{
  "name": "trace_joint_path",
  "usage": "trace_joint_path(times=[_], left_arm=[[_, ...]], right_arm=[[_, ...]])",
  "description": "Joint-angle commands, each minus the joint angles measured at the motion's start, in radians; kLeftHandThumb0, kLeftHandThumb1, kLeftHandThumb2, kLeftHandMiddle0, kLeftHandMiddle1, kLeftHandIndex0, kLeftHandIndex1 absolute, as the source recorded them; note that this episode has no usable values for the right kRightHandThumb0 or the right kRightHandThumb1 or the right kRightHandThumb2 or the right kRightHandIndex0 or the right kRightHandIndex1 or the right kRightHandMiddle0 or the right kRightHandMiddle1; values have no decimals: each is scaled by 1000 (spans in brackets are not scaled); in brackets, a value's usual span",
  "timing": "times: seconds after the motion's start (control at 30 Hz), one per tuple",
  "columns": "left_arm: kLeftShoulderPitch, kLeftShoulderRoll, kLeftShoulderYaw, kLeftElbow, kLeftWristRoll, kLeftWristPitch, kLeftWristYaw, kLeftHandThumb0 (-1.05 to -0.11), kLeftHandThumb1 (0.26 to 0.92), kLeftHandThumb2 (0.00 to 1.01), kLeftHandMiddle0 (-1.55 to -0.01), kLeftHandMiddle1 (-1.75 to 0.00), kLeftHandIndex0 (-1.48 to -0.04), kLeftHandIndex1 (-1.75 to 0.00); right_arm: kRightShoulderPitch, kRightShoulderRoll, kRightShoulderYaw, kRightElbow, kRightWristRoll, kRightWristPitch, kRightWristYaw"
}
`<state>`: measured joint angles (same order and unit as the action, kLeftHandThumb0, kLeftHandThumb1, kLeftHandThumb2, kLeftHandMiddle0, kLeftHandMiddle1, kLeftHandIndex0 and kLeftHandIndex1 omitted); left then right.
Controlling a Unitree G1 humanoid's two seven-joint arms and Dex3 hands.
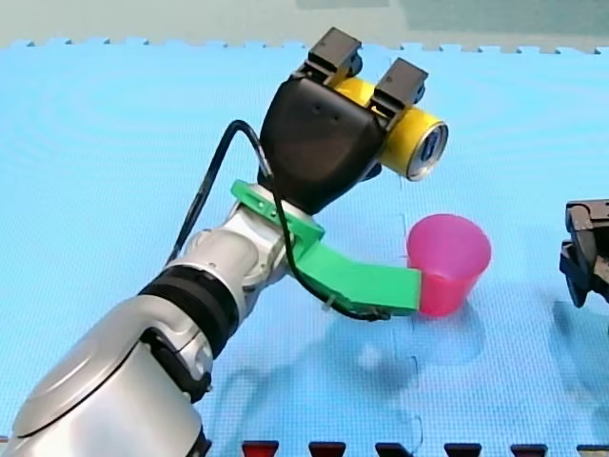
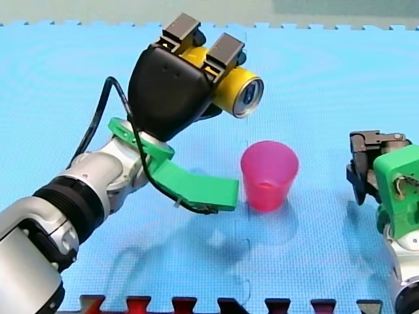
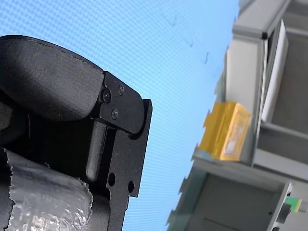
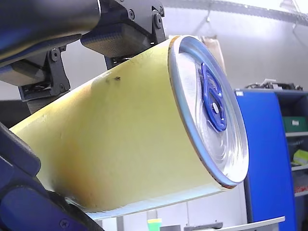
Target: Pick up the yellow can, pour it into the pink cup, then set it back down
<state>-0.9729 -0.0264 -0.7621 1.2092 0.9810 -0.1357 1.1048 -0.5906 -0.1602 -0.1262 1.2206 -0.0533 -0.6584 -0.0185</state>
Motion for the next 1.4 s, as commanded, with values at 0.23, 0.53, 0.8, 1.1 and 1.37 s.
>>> trace_joint_path(times=[0.23,0.53,0.8,1.1,1.37], left_arm=[[-19,8,-19,-10,17,36,-8,-409,888,1,-773,-1746,-721,-1270],[-19,7,-27,-8,24,56,-6,-421,889,1,-766,-1746,-735,-1221],[-18,7,-32,-9,30,73,4,-424,890,0,-765,-1746,-775,-1139],[-15,10,-32,-13,31,76,5,-426,889,0,-764,-1746,-794,-1110],[-5,18,-18,-29,14,53,-4,-424,885,0,-761,-1746,-789,-1149]], right_arm=[[5,2,-13,-3,19,-12,15],[10,2,-23,-3,33,-23,40],[13,1,-28,-5,38,-24,52],[17,1,-27,-7,38,-24,51],[28,0,-22,-15,30,-34,37]])
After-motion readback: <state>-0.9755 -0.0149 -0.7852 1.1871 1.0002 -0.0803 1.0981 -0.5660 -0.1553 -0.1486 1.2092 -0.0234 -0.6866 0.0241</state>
